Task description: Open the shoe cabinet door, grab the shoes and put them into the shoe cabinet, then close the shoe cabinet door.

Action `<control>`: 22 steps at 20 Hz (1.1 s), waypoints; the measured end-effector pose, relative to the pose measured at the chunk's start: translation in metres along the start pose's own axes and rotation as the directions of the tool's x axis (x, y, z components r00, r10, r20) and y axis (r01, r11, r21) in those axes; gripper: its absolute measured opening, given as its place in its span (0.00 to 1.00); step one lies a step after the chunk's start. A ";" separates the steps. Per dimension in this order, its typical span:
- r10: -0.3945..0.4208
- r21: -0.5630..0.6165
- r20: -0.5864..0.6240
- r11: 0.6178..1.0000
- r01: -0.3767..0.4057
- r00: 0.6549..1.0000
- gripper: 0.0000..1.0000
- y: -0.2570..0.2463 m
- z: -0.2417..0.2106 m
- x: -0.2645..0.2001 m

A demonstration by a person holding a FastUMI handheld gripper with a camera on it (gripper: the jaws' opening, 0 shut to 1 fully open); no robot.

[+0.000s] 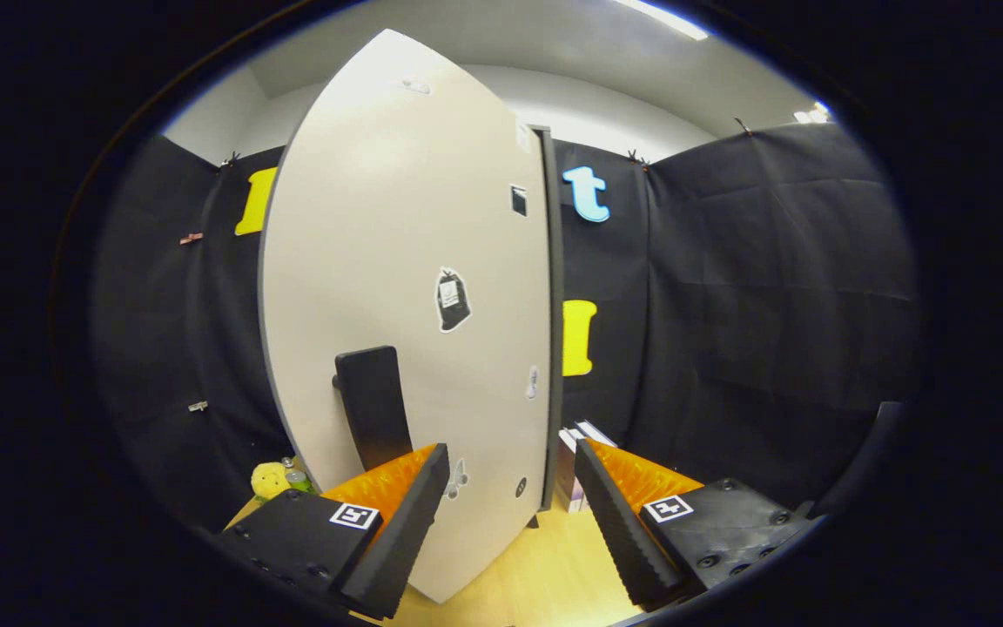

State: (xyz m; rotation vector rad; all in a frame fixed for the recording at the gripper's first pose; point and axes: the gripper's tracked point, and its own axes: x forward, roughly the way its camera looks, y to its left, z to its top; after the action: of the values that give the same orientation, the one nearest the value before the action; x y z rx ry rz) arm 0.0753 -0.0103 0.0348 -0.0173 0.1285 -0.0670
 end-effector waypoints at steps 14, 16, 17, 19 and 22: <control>0.325 -0.033 0.048 0.946 -0.324 0.945 0.98 0.095 0.015 0.039; 0.321 -0.004 0.051 0.947 -0.321 0.946 0.98 0.082 0.012 0.041; 0.311 0.005 0.041 0.950 -0.311 0.950 0.98 0.074 0.010 0.044; 0.288 0.005 0.016 0.957 -0.288 0.957 0.98 0.057 0.002 0.045; 0.263 0.025 -0.012 0.965 -0.263 0.965 0.98 0.038 -0.008 0.050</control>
State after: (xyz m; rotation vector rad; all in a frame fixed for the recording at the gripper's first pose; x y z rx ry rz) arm 0.1261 0.0237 0.0198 0.0236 0.1444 0.1969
